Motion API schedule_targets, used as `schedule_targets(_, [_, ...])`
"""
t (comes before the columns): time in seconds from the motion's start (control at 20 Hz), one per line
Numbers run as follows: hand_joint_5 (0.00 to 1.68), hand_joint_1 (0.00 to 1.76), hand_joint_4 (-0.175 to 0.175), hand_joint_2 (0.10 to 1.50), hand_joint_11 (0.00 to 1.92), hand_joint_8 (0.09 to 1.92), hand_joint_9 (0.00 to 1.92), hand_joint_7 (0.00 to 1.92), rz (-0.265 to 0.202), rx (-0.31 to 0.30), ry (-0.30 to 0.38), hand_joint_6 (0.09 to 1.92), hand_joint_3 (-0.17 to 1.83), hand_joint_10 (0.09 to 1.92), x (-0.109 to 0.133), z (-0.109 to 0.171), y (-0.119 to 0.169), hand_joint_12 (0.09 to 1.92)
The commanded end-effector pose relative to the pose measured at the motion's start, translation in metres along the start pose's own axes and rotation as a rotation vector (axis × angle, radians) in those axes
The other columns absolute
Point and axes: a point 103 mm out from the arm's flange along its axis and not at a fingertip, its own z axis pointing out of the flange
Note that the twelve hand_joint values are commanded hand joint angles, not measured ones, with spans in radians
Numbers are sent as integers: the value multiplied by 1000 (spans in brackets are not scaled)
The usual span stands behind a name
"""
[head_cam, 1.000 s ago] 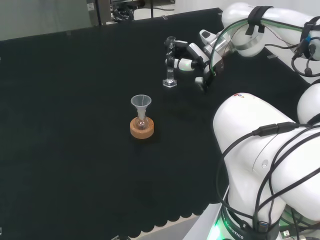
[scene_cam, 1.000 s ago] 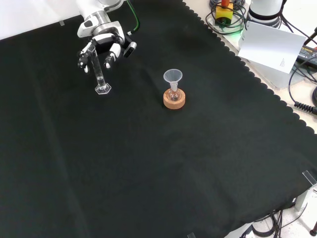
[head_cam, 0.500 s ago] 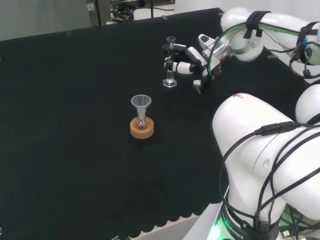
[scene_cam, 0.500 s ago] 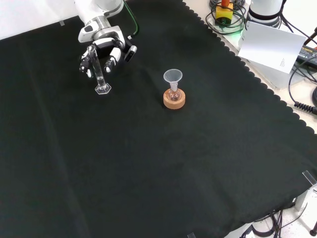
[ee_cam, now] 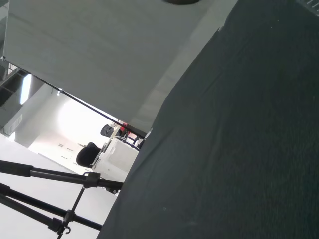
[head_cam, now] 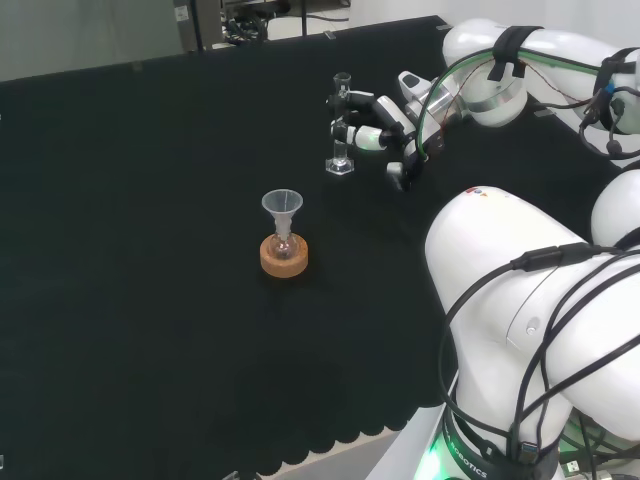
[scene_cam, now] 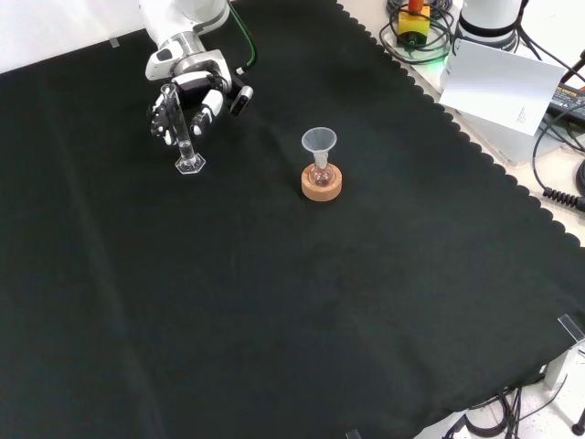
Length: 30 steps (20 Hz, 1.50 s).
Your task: Pick up the graduated cylinder.
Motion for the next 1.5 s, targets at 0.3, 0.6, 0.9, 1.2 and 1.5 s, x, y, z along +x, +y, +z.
schedule_targets(0.3, [651,1152,-32,1117,797,616,946,599,8,-3,7,551,-175,344,-1,1,4,1035])
schedule_targets(0.6, [782,1184,-25,1161,944,638,1052,737,17,-24,-6,584,-175,305,0,3,9,954])
schedule_targets(0.9, [895,1177,-145,1160,1112,781,1222,950,37,-41,-84,1066,-19,227,6,0,10,846])
schedule_targets(1.2, [924,1248,-175,1139,1139,1076,1281,945,43,-20,-168,1079,-2,200,18,-9,12,827])
schedule_targets(1.5, [943,1253,-175,1130,1145,1053,1301,963,47,19,-256,1053,-2,189,27,-21,12,818])
